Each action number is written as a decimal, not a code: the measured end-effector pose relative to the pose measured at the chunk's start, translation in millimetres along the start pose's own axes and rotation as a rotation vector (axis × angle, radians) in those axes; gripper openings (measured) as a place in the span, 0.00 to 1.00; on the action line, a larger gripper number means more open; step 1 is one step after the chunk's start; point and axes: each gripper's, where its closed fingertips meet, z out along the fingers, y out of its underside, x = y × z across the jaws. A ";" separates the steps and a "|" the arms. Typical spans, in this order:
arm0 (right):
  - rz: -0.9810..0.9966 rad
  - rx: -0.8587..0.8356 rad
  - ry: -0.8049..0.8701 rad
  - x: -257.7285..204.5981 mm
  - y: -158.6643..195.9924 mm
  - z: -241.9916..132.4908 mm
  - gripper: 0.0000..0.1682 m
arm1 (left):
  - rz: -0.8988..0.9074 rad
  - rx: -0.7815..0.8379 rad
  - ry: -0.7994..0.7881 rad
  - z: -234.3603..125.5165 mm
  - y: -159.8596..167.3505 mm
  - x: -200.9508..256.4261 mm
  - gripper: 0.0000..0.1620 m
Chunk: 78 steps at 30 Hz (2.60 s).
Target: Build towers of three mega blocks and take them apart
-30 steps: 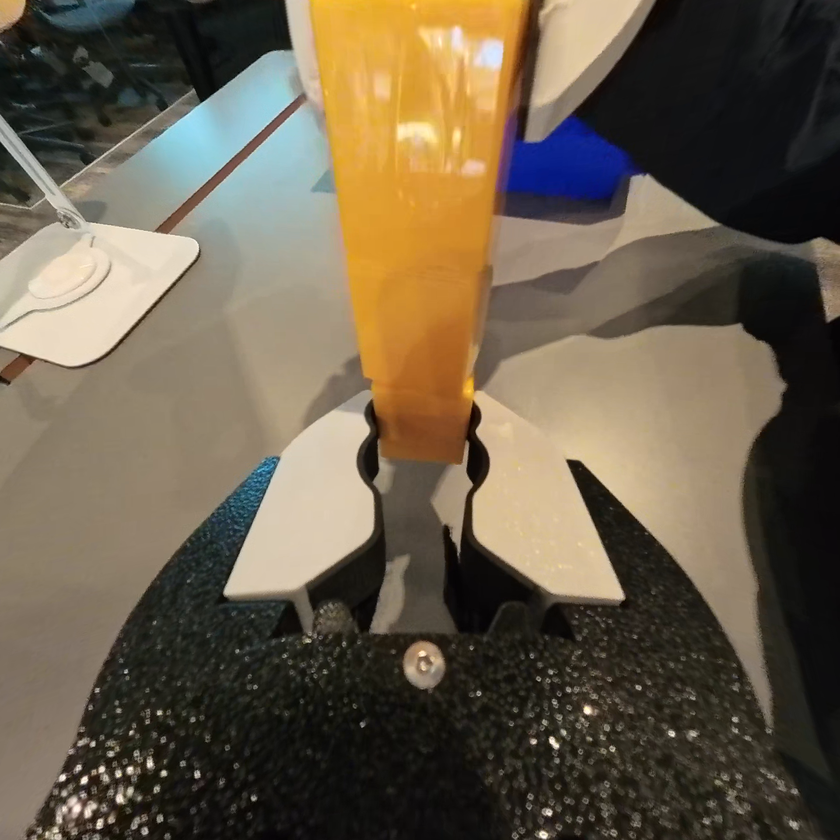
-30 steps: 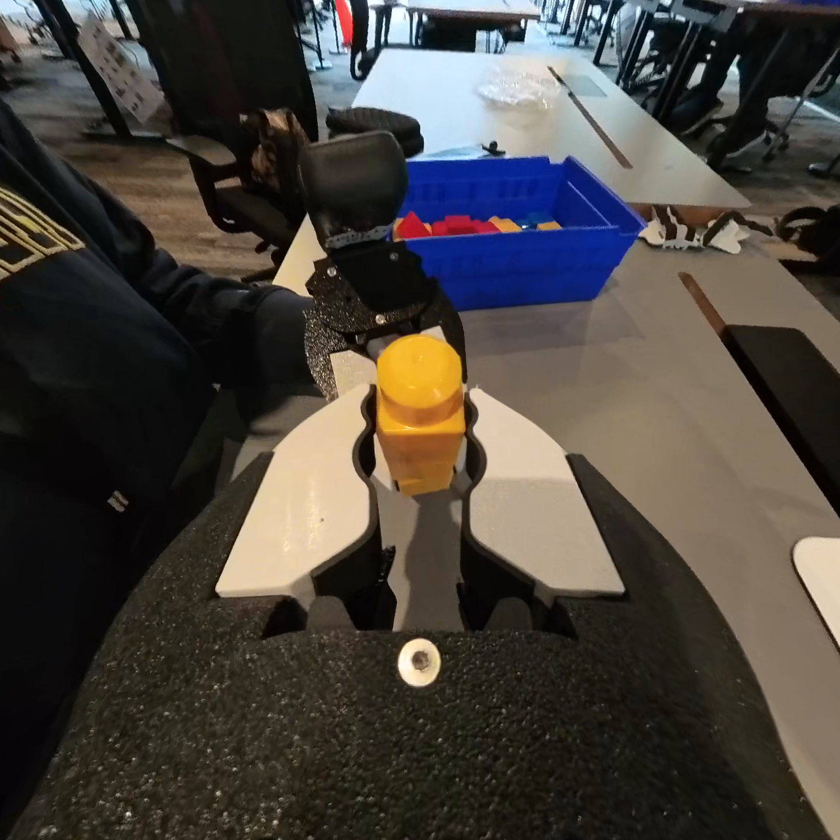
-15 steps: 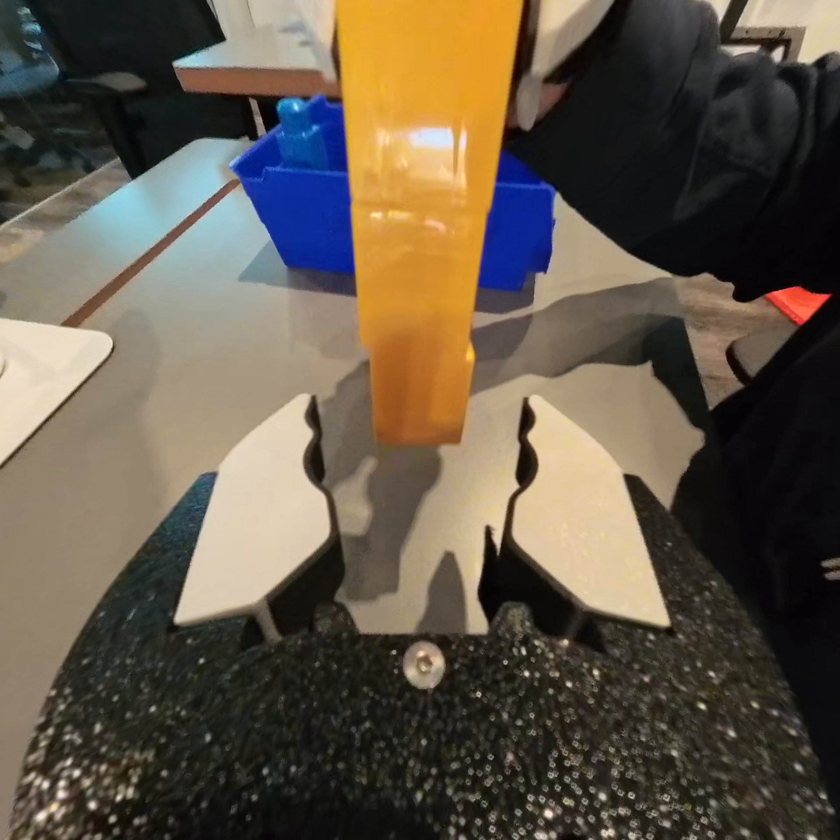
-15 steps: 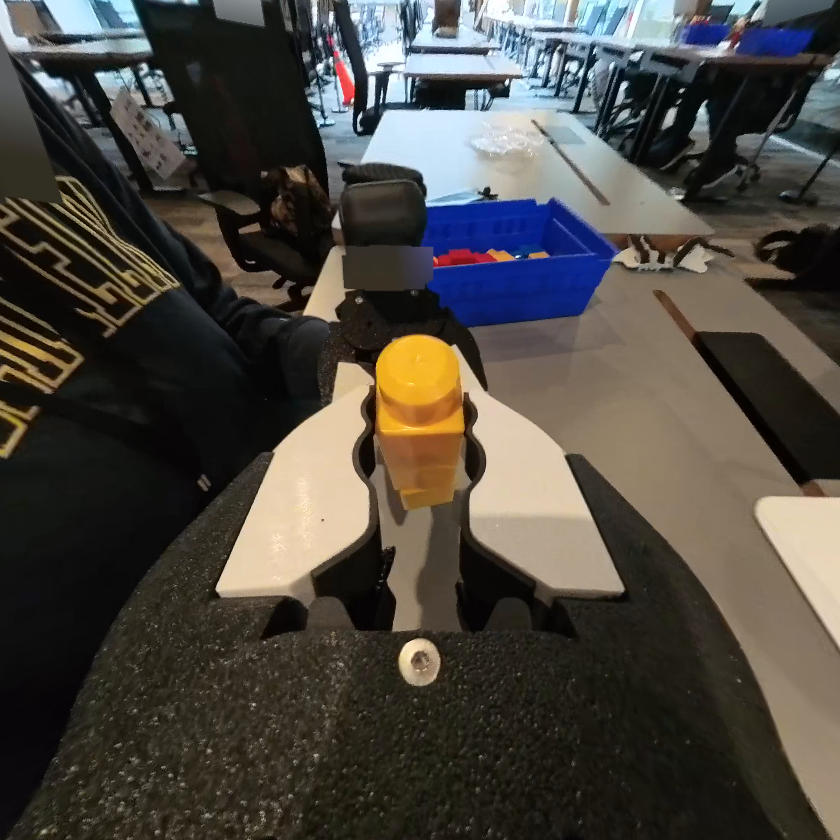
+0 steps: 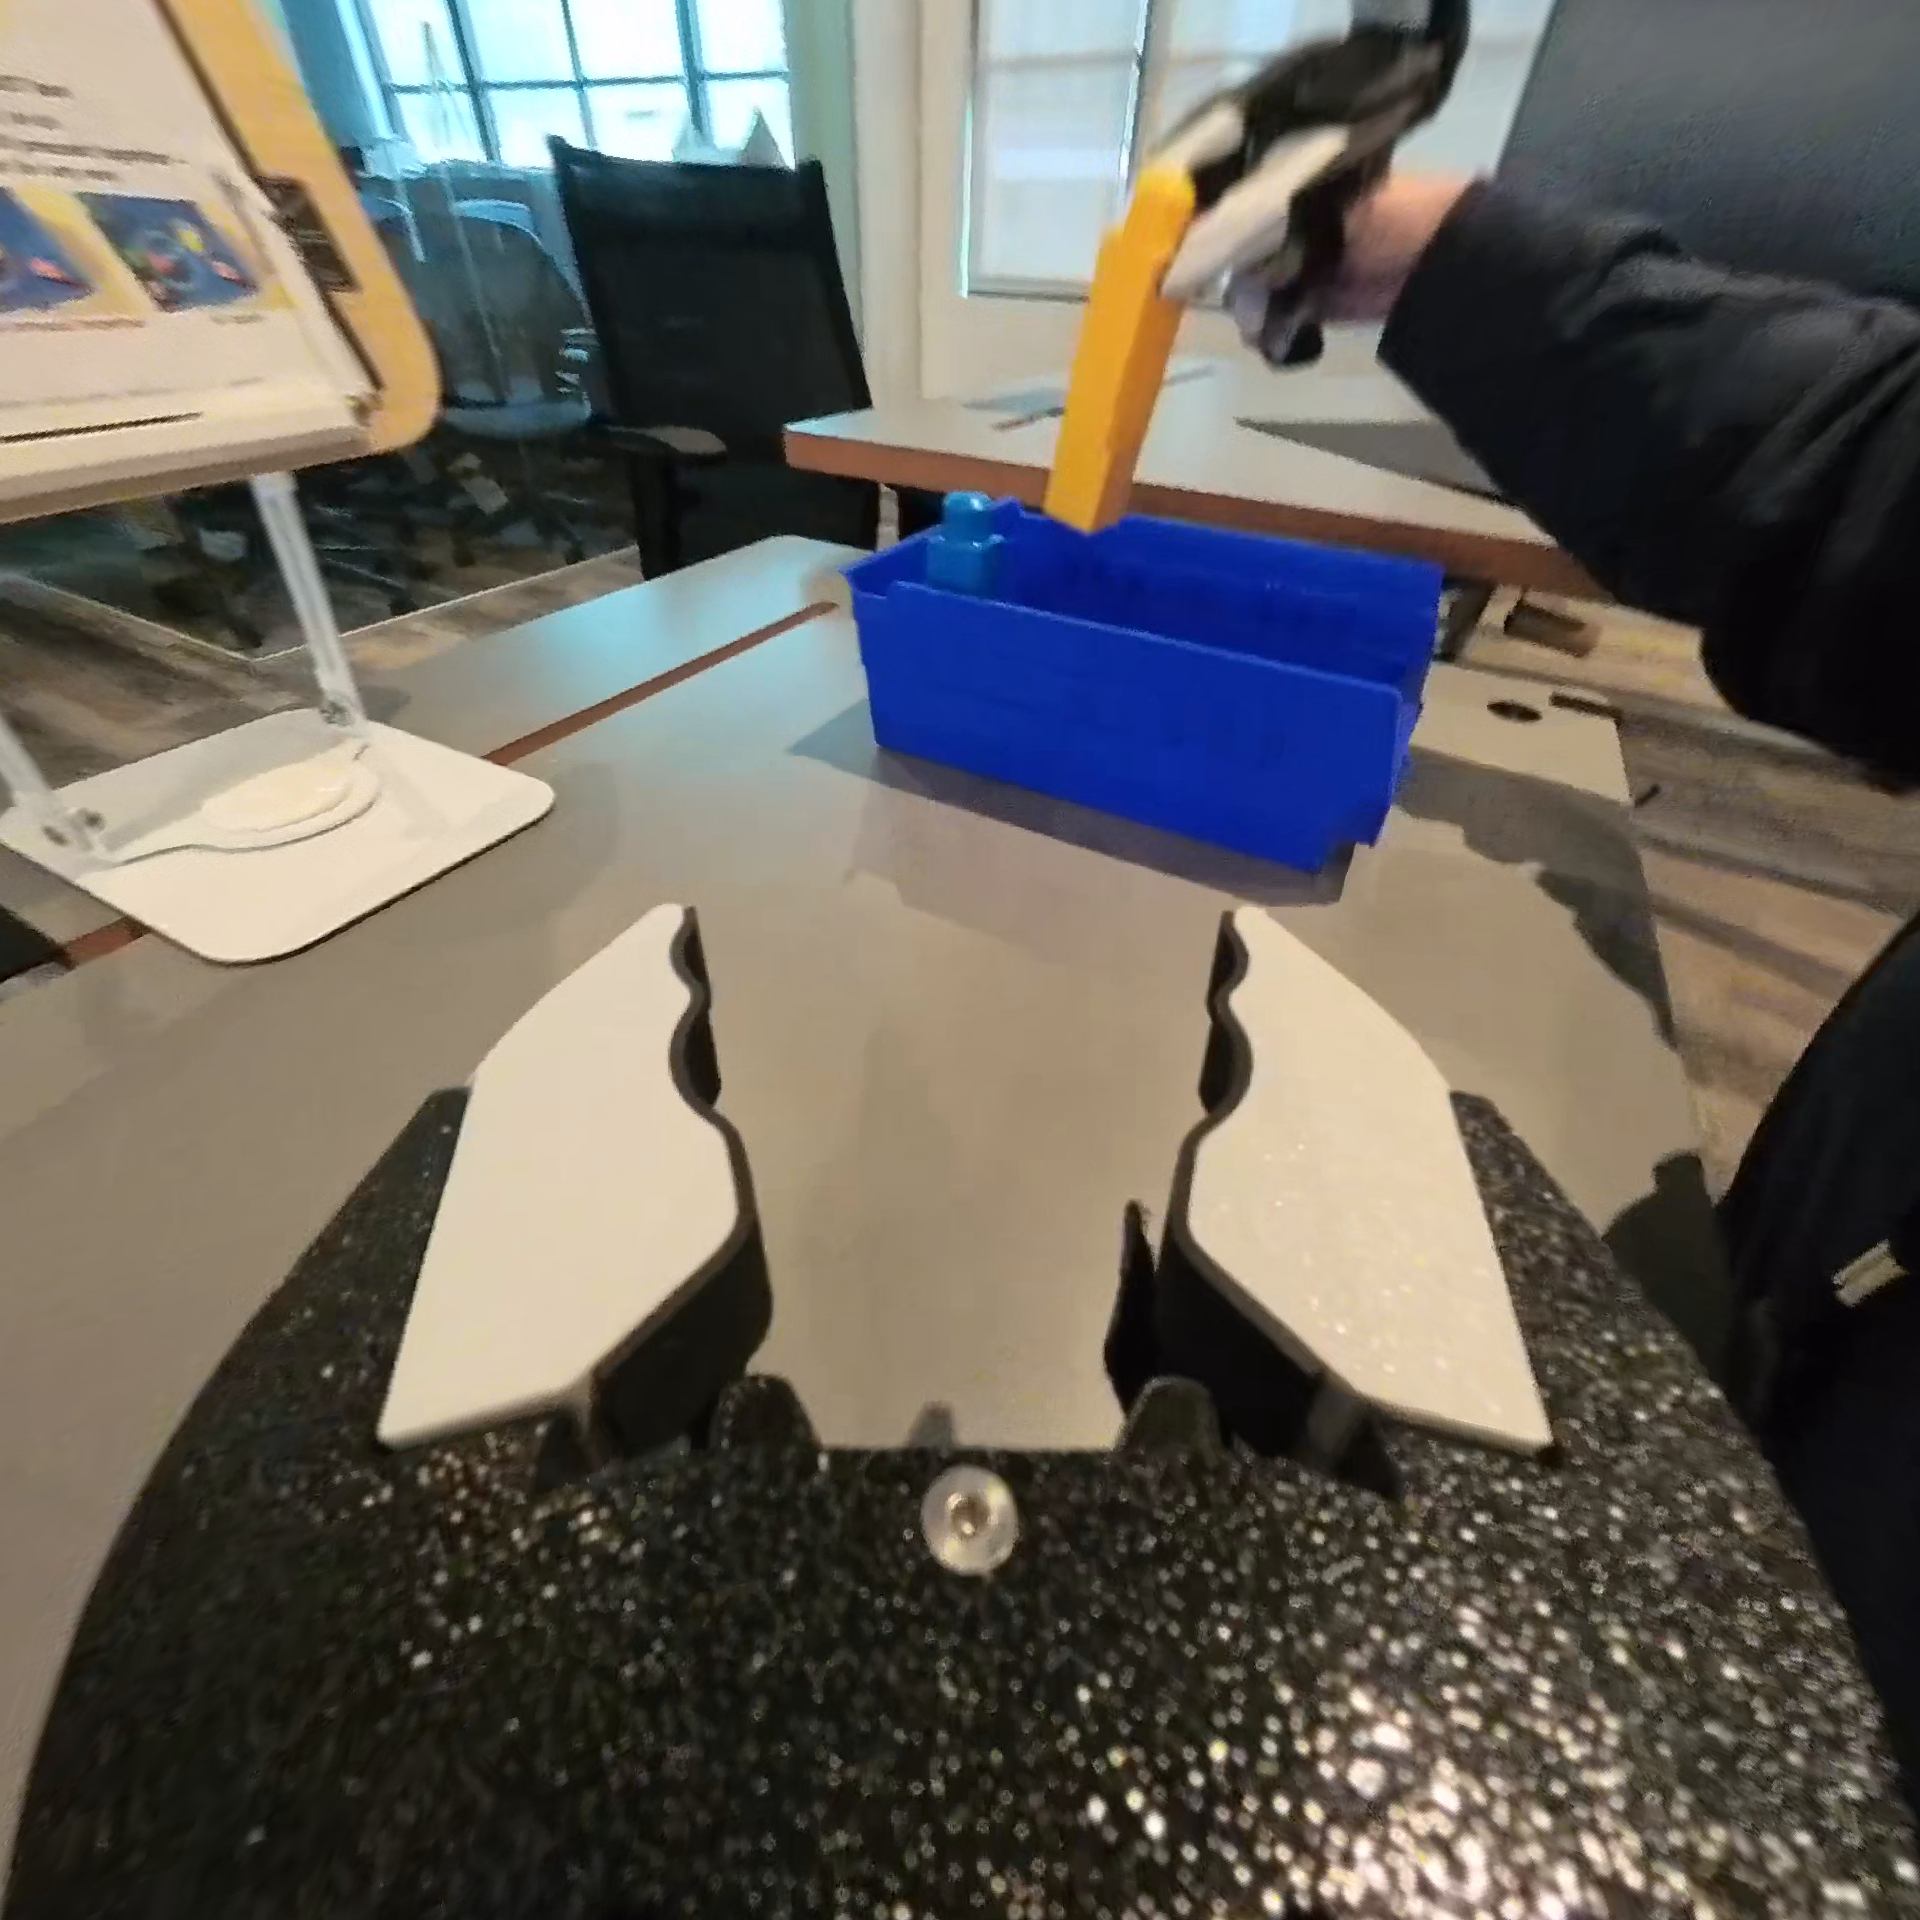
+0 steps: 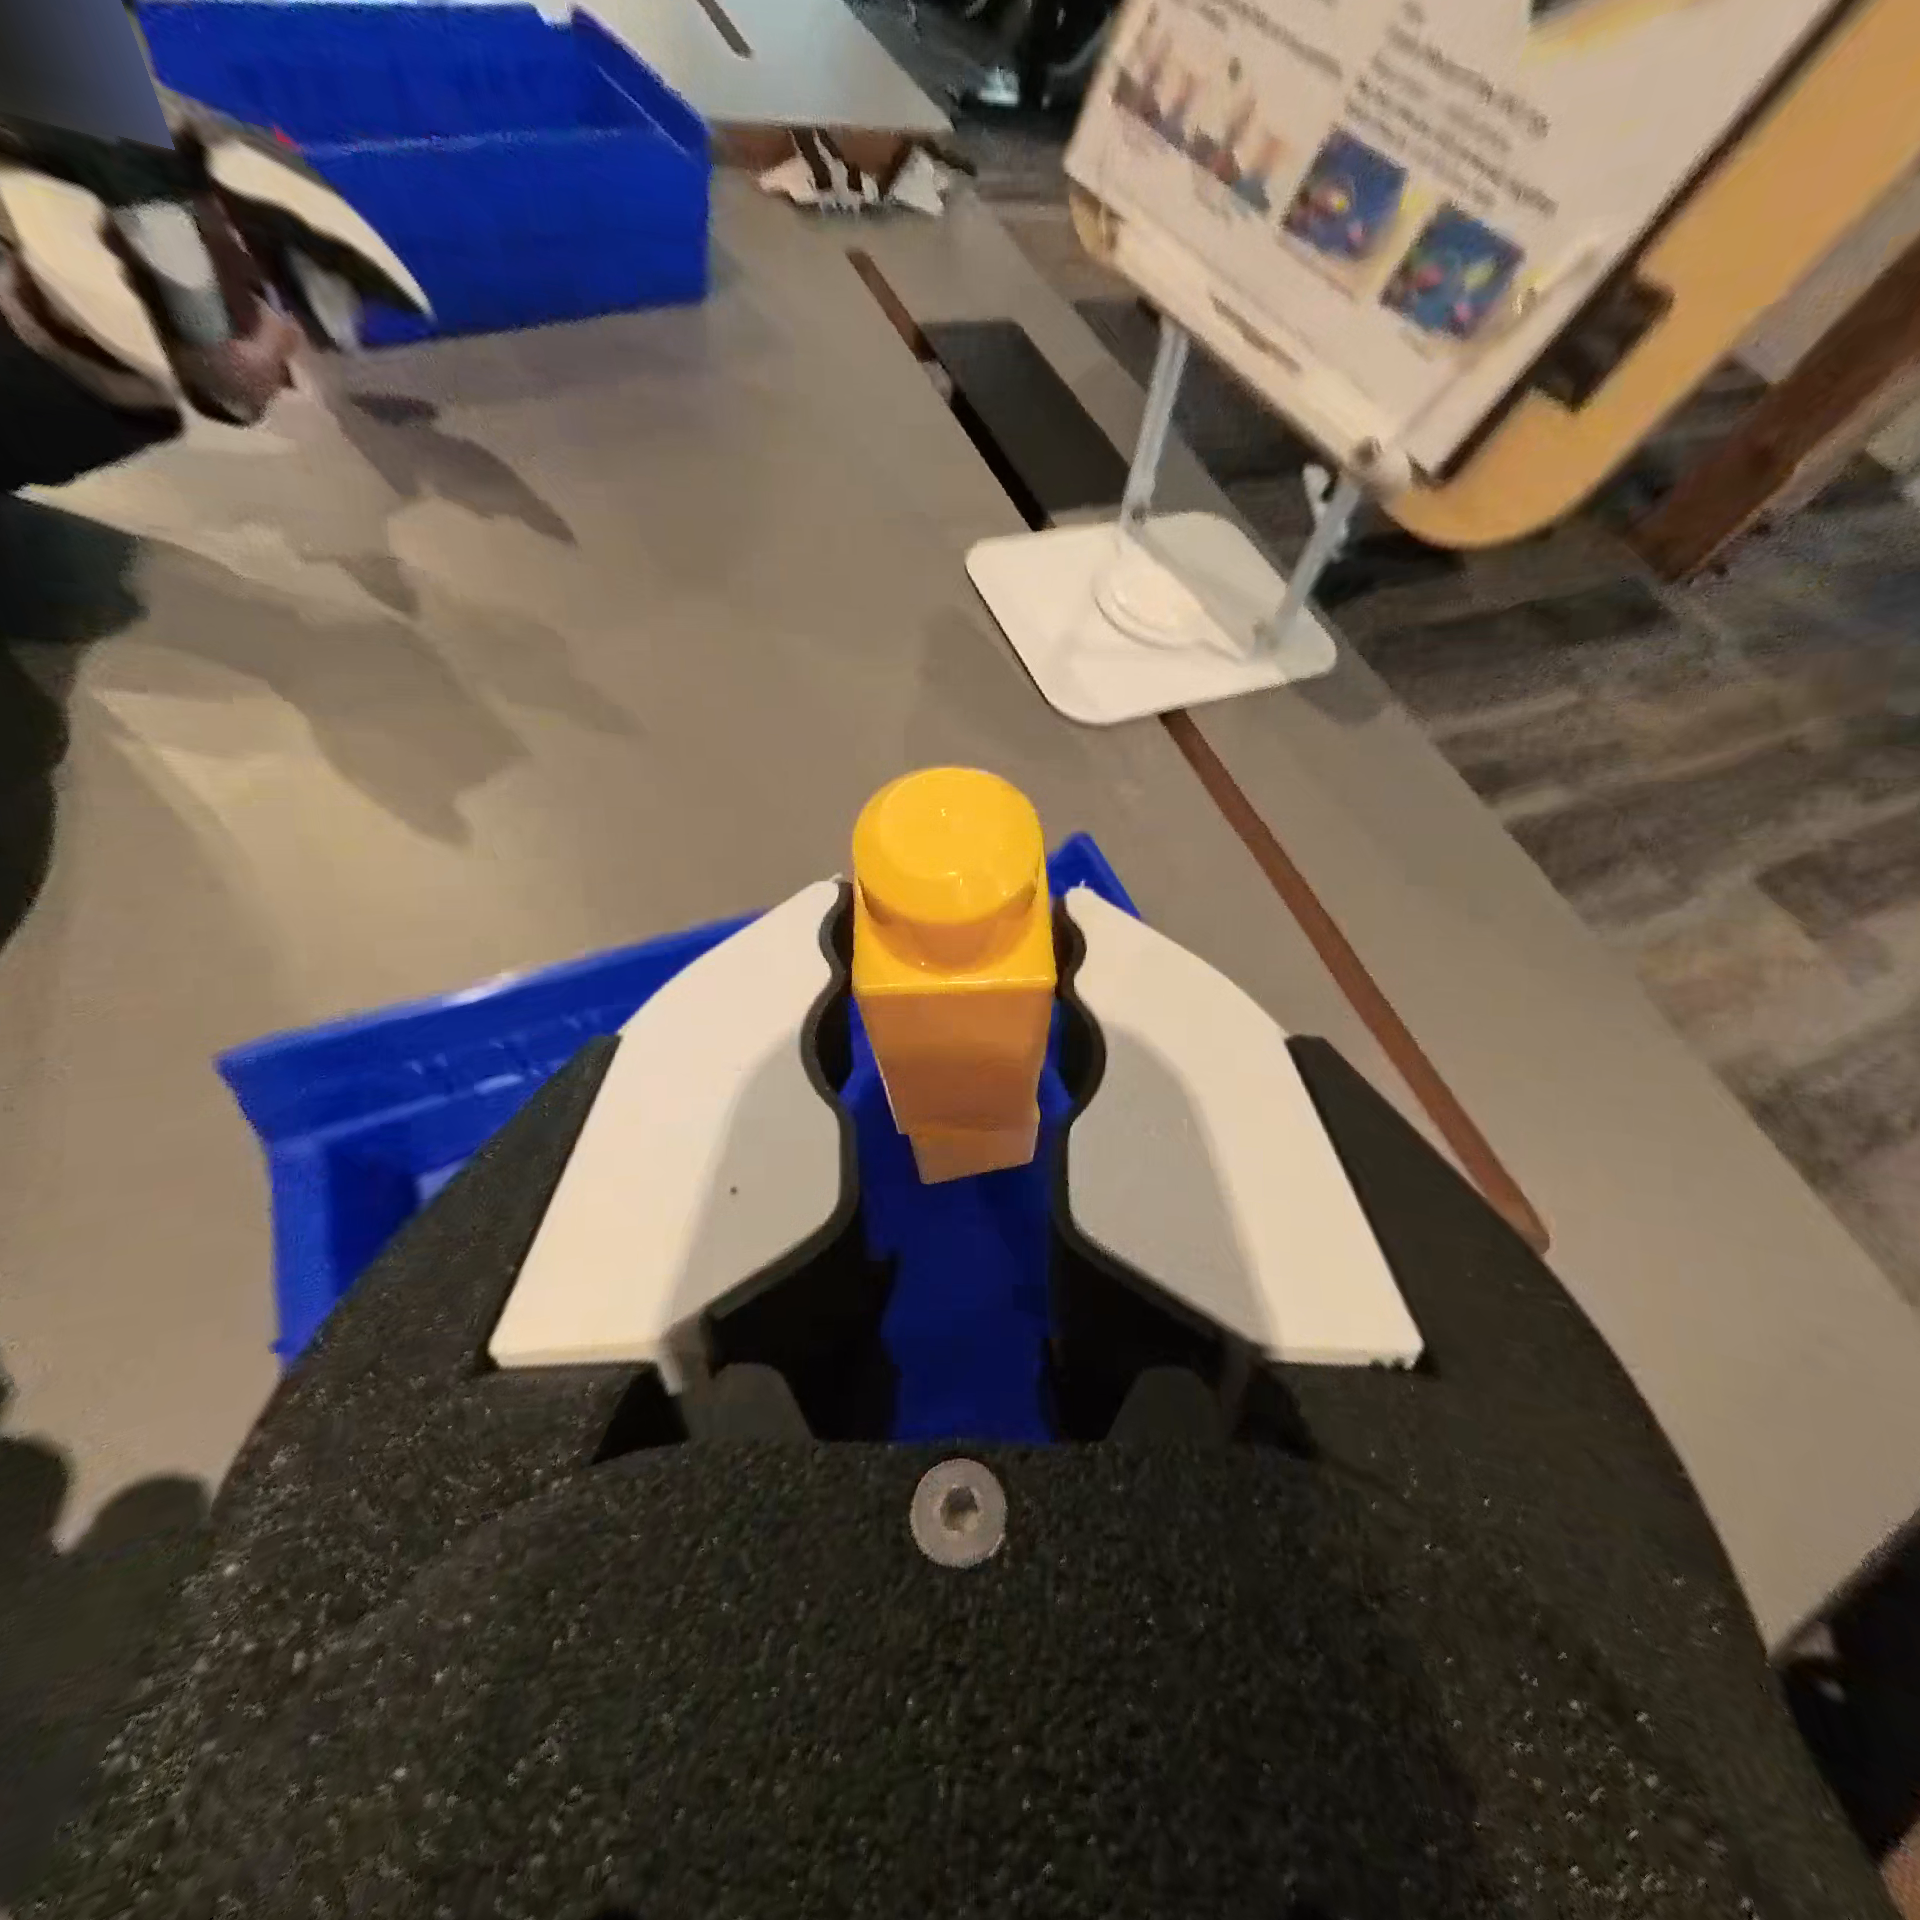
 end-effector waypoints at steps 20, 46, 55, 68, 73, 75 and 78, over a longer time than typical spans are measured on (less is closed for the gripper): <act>-0.071 -0.129 -0.190 41.0 100.3 66.4 0.21 | -0.039 -0.004 -0.183 -31.5 -5.7 -9.4 0.54; -0.043 -0.180 -0.211 44.1 109.6 60.5 0.21 | -0.091 0.035 -0.159 -33.4 -4.6 -13.3 0.55; -0.033 -0.173 -0.200 46.6 111.4 56.9 0.21 | -0.101 0.034 -0.142 -29.5 -2.4 -12.3 0.55; -0.048 -0.098 -0.151 36.6 55.7 20.0 0.21 | 0.048 0.016 0.016 43.9 -43.2 16.1 0.60; -0.009 -0.119 -0.178 36.7 75.9 40.6 0.21 | 0.107 0.048 0.109 74.1 -58.6 42.8 0.60; -0.002 -0.128 -0.181 38.3 84.6 51.4 0.21 | 0.094 0.057 0.128 75.8 -58.4 48.4 0.59; -0.009 -0.127 -0.181 41.2 90.5 61.7 0.21 | 0.079 0.056 0.131 74.7 -55.1 50.2 0.59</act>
